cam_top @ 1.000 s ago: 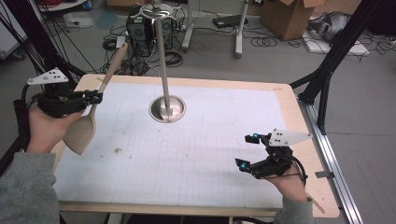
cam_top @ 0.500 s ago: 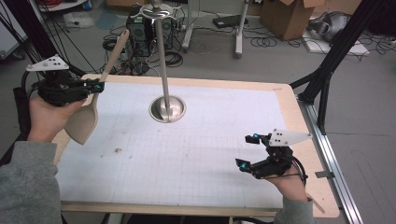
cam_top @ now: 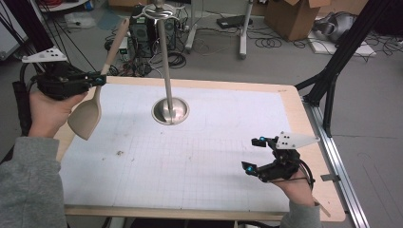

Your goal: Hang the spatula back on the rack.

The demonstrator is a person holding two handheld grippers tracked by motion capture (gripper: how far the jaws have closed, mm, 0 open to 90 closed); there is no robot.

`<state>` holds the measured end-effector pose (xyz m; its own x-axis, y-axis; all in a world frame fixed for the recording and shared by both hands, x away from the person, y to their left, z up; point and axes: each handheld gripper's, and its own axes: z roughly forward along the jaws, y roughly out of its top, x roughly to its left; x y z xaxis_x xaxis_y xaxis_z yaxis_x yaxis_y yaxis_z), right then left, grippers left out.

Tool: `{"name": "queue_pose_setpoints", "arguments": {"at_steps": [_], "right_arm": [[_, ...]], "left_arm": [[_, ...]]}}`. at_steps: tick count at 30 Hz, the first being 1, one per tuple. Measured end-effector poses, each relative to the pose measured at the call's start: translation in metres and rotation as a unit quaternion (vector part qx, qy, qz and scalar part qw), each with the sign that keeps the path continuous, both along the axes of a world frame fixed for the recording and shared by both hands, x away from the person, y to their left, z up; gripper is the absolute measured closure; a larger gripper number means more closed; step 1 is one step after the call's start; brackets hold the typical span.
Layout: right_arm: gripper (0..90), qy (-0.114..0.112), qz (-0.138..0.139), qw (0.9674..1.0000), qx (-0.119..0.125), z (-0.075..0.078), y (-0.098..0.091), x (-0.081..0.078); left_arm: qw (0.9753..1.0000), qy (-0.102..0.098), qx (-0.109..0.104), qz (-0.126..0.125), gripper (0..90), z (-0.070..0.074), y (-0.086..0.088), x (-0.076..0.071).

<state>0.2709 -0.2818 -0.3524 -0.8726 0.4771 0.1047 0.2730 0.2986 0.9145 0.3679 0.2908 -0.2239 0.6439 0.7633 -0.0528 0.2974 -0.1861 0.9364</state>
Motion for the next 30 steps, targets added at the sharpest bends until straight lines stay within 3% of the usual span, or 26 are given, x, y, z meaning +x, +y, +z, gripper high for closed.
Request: {"name": "queue_pose_setpoints", "arguments": {"at_steps": [17, 30], "right_arm": [[9.6, 0.003, -0.004, 1.0000, 0.000, -0.001, -0.002, -0.001], [9.6, 0.004, -0.006, 1.0000, -0.003, -0.002, -0.003, -0.001]], "left_arm": [[0.9998, -0.004, -0.019, -0.011, 78.1, 0.003, -0.006, 0.005], [0.9997, 0.000, -0.015, -0.018, 78.1, 0.003, -0.011, 0.010]]}}
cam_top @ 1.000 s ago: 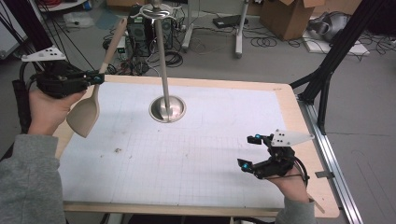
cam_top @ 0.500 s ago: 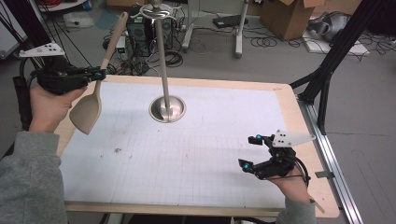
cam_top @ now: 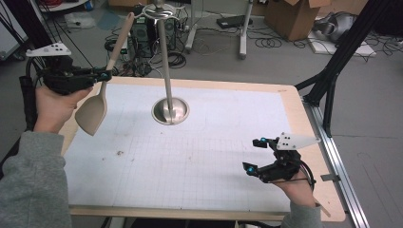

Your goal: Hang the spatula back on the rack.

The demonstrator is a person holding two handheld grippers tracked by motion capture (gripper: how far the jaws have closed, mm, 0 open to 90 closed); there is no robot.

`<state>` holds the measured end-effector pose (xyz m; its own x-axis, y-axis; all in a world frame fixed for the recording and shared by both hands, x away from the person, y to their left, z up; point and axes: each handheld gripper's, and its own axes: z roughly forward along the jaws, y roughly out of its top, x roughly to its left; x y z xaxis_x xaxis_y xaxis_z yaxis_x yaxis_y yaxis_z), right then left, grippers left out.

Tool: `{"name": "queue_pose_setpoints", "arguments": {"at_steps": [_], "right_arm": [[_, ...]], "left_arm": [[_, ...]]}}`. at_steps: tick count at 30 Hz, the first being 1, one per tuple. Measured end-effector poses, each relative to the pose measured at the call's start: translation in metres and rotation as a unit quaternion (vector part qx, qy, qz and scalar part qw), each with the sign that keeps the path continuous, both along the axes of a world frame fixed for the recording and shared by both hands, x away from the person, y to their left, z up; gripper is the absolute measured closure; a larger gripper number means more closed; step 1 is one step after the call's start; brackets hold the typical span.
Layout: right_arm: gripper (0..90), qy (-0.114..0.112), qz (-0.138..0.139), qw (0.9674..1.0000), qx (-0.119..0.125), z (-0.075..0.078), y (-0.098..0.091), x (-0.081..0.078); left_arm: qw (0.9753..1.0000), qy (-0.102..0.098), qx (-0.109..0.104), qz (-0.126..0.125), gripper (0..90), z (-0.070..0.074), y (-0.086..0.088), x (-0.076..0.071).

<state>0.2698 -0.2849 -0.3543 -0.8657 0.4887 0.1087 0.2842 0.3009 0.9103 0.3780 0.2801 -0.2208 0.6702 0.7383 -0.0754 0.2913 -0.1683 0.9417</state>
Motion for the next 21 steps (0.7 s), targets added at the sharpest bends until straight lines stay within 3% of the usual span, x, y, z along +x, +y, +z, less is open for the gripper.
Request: {"name": "queue_pose_setpoints", "arguments": {"at_steps": [6, 21], "right_arm": [[9.6, -0.001, -0.002, 1.0000, 0.000, 0.000, -0.002, 0.000], [9.6, 0.000, -0.007, 1.0000, -0.003, -0.001, -0.004, 0.000]], "left_arm": [[0.9999, 0.007, -0.009, -0.011, 78.1, -0.001, -0.002, 0.004], [0.9997, 0.013, -0.003, -0.020, 78.0, -0.007, -0.012, 0.011]]}}
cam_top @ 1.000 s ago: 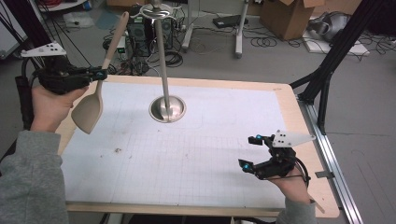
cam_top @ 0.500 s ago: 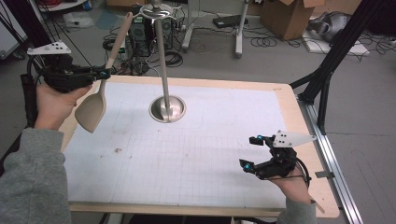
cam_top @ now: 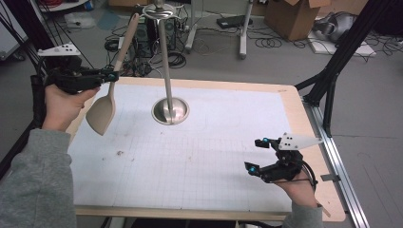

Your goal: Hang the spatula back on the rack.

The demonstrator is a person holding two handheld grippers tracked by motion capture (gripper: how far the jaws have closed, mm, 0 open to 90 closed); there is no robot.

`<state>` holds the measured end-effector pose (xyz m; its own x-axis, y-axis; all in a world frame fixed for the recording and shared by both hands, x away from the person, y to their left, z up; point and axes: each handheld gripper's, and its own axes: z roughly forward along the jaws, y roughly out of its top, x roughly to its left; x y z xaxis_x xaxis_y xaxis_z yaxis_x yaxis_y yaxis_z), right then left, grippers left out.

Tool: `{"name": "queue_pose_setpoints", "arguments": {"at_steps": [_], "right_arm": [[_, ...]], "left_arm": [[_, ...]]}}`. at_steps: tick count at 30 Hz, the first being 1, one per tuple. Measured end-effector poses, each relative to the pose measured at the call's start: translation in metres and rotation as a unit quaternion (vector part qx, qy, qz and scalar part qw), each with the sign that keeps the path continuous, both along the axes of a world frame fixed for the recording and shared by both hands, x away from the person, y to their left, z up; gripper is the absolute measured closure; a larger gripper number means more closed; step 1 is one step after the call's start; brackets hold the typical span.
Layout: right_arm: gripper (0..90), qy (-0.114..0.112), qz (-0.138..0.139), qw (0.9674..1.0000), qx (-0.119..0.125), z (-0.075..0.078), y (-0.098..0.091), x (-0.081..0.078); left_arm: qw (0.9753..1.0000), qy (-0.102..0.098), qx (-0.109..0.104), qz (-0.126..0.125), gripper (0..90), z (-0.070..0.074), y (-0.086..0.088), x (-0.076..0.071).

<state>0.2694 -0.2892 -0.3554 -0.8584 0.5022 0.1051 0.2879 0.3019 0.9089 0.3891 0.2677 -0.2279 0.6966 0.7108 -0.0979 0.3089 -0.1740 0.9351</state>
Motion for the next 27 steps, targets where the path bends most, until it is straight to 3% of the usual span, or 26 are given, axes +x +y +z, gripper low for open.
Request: {"name": "queue_pose_setpoints", "arguments": {"at_steps": [27], "right_arm": [[9.6, 0.002, -0.001, 0.9999, 0.011, -0.001, -0.006, 0.000]], "left_arm": [[0.9998, 0.006, 0.013, -0.012, 78.0, -0.016, -0.019, 0.020]]}}
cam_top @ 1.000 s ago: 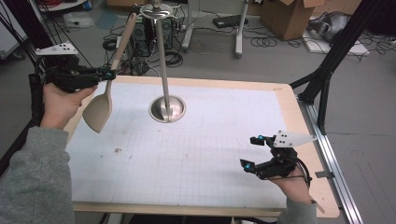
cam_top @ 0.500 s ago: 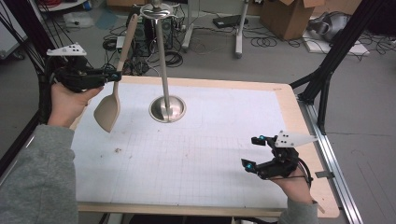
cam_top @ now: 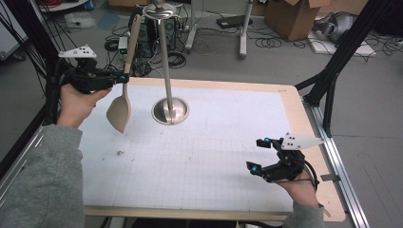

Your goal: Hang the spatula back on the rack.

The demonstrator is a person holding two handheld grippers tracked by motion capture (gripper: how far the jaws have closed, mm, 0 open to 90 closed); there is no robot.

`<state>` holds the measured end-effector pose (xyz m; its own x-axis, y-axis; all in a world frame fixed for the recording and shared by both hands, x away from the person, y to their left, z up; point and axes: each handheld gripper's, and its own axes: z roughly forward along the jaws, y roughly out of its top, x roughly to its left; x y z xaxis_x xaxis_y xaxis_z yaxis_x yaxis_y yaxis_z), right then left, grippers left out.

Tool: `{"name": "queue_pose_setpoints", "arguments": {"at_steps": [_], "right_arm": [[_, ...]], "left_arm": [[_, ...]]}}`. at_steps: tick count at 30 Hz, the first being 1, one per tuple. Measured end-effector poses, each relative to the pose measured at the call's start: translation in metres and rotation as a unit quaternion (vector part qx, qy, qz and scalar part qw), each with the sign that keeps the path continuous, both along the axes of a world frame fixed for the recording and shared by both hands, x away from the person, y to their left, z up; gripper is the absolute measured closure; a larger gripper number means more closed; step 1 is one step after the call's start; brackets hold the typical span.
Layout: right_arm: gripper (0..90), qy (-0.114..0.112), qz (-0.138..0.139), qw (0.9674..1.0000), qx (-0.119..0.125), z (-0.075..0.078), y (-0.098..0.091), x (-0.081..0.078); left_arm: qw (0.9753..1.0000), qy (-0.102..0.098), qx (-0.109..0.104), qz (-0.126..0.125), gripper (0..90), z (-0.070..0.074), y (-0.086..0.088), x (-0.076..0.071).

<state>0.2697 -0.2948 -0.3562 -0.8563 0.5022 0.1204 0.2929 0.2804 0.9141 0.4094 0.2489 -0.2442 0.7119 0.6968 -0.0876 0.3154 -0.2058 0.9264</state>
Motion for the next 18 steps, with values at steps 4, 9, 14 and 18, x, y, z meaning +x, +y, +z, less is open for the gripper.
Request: {"name": "queue_pose_setpoints", "arguments": {"at_steps": [4, 9, 14, 18], "right_arm": [[9.6, 0.002, -0.001, 1.0000, 0.002, 0.000, -0.001, 0.000], [9.6, 0.003, -0.003, 1.0000, 0.001, 0.000, -0.001, 0.000], [9.6, 0.001, -0.004, 1.0000, 0.000, -0.001, -0.002, 0.000], [9.6, 0.003, -0.005, 1.0000, 0.002, -0.001, -0.003, 0.000]], "left_arm": [[1.0000, 0.002, 0.001, -0.003, 78.0, -0.002, -0.004, 0.003], [1.0000, -0.001, 0.003, -0.003, 78.0, -0.005, -0.007, 0.008], [1.0000, -0.002, 0.004, -0.006, 78.0, -0.007, -0.010, 0.012], [1.0000, -0.003, 0.002, -0.007, 78.0, -0.009, -0.012, 0.015]]}}
